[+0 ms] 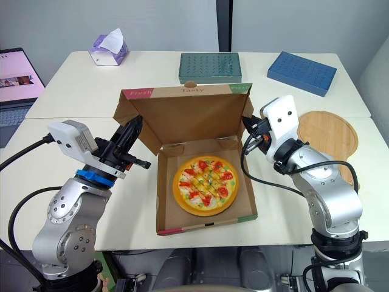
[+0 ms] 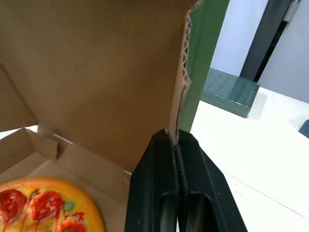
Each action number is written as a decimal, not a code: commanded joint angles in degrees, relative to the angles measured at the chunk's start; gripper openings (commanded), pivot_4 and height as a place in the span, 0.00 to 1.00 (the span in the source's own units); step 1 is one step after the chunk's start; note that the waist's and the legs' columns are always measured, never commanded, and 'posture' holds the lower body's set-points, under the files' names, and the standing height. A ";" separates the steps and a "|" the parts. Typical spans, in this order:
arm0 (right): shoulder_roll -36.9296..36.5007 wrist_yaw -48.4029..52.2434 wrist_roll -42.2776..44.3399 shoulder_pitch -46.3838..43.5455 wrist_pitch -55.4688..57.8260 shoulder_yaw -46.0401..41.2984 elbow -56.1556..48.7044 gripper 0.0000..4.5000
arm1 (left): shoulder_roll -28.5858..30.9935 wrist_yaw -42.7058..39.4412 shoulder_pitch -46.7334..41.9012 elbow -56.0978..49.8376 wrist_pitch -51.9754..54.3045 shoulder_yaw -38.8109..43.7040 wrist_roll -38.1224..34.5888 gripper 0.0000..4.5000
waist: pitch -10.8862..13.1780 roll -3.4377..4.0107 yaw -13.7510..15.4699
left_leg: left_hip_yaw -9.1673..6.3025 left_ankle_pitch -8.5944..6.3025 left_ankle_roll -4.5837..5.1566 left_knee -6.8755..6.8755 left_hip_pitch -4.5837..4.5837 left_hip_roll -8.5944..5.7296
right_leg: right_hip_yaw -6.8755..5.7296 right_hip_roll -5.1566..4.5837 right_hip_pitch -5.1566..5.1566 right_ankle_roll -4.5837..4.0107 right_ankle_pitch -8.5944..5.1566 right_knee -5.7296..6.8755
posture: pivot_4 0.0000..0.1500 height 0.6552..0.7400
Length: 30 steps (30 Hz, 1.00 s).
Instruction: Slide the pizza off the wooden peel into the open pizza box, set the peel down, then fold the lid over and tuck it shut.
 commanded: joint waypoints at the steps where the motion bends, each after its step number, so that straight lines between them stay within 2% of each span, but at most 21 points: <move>1: 0.16 0.90 1.27 -0.96 -2.18 0.21 -1.29 0.01 | 0.30 -0.73 -3.11 -0.02 -2.64 -2.42 0.14 0.00 | 0.00 0.00 -0.01 | 0.00 0.00 0.00 0.00 0.00 0.00 | 0.00 0.00 0.00 0.00 0.00 -0.02 | 1.00 1.00; 7: -0.28 -0.73 -1.33 -2.81 -4.03 0.22 1.59 0.01 | -0.38 -1.77 -10.48 7.26 -4.19 -3.51 -0.21 0.00 | 0.00 0.00 -0.04 | 0.01 0.00 0.00 0.00 -0.03 0.00 | -0.01 0.01 -0.01 0.00 0.00 -0.06 | 1.00 1.00; 17: -0.64 -4.04 -5.23 -4.47 -4.38 -0.11 4.04 0.01 | 0.03 -7.90 -20.95 23.22 -8.58 -4.56 0.21 0.00 | 0.00 0.00 -0.07 | 0.00 0.00 0.00 0.00 -0.06 -0.01 | -0.02 0.01 -0.02 0.00 0.00 -0.10 | 1.00 1.00; 20: -0.81 -4.14 -5.04 -4.03 -3.86 -0.10 3.13 0.01 | -0.11 -8.35 -20.11 22.43 -8.29 -5.00 -0.35 0.00 | 0.00 0.00 -0.09 | 0.00 0.00 0.00 -0.02 -0.07 -0.01 | -0.02 0.01 -0.02 0.00 0.00 -0.13 | 1.00 1.00; 26: -1.20 -2.28 -2.29 -1.66 -2.81 -0.82 0.08 0.01 | -1.59 -6.20 -12.70 13.10 -6.25 -6.89 -2.21 0.00 | 0.00 0.00 -0.03 | -0.02 0.00 0.00 -0.06 -0.08 0.00 | -0.02 0.00 -0.02 0.00 0.00 -0.17 | 1.00 1.00; 30: -1.98 -0.79 -0.93 -0.50 -2.37 -1.44 -1.11 0.01 | -1.98 -5.64 -8.86 10.50 -6.38 -7.13 -1.61 0.00 | 0.00 0.00 0.07 | -0.01 0.00 0.00 -0.04 -0.08 -0.01 | -0.02 0.00 0.01 0.01 0.00 -0.19 | 1.00 1.00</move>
